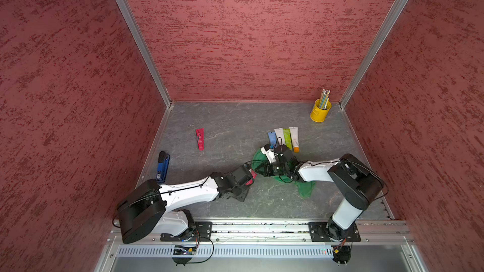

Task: Wipe the surface of the toothpaste tube
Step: Wipe the dirt from the toothpaste tube.

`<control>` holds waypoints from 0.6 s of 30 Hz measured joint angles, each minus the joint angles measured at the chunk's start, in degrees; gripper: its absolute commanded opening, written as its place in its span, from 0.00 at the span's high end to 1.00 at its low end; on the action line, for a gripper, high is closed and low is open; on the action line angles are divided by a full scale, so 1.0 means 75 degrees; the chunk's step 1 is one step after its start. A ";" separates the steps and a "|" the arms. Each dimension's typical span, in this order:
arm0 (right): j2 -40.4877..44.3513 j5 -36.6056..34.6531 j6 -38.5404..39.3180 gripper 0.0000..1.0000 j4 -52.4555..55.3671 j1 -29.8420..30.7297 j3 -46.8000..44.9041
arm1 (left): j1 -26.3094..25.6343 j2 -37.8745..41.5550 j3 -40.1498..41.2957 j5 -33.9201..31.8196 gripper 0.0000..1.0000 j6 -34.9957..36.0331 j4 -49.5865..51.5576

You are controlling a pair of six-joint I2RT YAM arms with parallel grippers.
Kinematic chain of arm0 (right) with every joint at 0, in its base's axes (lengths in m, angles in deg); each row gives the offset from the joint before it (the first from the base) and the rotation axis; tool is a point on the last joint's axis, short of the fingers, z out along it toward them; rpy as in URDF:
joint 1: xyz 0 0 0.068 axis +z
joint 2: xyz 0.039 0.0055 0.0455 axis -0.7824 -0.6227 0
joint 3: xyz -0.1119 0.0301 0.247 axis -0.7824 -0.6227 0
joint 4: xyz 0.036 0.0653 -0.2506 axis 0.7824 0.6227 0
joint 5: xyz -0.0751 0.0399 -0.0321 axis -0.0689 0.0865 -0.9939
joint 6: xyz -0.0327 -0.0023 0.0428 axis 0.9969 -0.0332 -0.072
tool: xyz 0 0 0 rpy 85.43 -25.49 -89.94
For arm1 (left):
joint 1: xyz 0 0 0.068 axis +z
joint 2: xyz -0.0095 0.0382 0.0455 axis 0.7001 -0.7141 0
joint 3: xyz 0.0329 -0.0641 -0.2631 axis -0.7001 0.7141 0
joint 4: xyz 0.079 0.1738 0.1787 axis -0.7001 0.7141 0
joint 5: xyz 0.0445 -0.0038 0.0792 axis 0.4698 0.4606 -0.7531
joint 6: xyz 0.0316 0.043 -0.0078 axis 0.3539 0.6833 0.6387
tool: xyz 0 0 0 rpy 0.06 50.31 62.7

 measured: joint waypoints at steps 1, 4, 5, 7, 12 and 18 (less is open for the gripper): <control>-0.0023 0.0003 -0.0012 1.00 -0.0047 0.0023 -0.0009 | -0.0038 0.0003 0.0009 0.0003 0.62 -0.0058 0.0003; -0.0035 -0.0015 -0.0035 1.00 -0.0105 0.0050 -0.0009 | -0.0181 0.0035 0.0085 0.0026 0.44 -0.0192 0.0052; -0.0038 -0.0038 -0.0035 1.00 -0.0111 0.0055 -0.0009 | -0.0227 0.0058 0.0111 0.0038 0.40 -0.0262 0.0079; -0.0035 -0.0067 -0.0032 1.00 -0.0111 0.0058 -0.0009 | -0.0303 0.0114 0.0160 0.0058 0.36 -0.0385 0.0117; -0.0038 -0.0172 -0.0032 1.00 -0.0111 0.0064 -0.0009 | -0.0510 0.0140 0.0169 0.0032 0.38 -0.0603 0.0262; -0.0035 -0.0201 -0.0035 1.00 -0.0111 0.0064 -0.0009 | -0.0548 0.0137 0.0169 -0.0201 0.57 -0.0877 0.0478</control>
